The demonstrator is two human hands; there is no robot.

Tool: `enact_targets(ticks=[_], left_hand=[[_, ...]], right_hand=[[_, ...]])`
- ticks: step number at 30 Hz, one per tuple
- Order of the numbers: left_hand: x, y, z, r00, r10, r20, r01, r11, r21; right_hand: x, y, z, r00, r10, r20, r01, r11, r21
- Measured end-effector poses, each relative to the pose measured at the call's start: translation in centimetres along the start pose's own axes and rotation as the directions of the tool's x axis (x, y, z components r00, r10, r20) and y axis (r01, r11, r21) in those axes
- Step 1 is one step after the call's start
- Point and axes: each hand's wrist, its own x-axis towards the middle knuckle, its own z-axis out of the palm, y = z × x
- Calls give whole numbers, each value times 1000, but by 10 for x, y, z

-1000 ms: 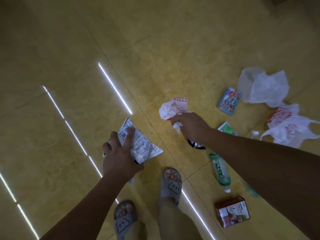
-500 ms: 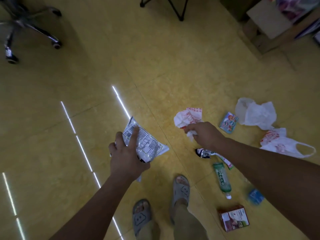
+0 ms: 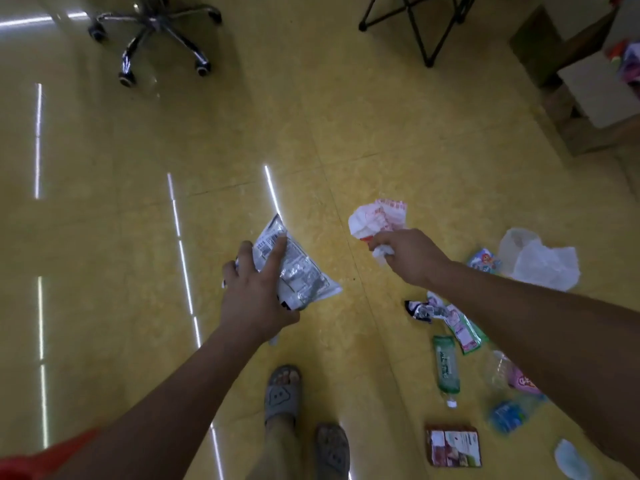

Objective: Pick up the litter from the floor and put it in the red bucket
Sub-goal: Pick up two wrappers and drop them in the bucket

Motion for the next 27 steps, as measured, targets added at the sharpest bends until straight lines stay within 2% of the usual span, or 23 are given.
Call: enact_targets(ticks=[10,13,27], left_hand=[[-70,-16,-31,984,-115,-135,107,992,-66],[-96,-29,-40,973,-187,-136,177,981,-78],[-225,-143,-40,878,-438,-192,408,895,-178]], right_hand=[[-17,-57,-7,981,-184,53,189,976,-108],[-20,-82,-1,971,-225,80,234,964,-127],[-30,-241,93,871,-420,256,475,853,-215]])
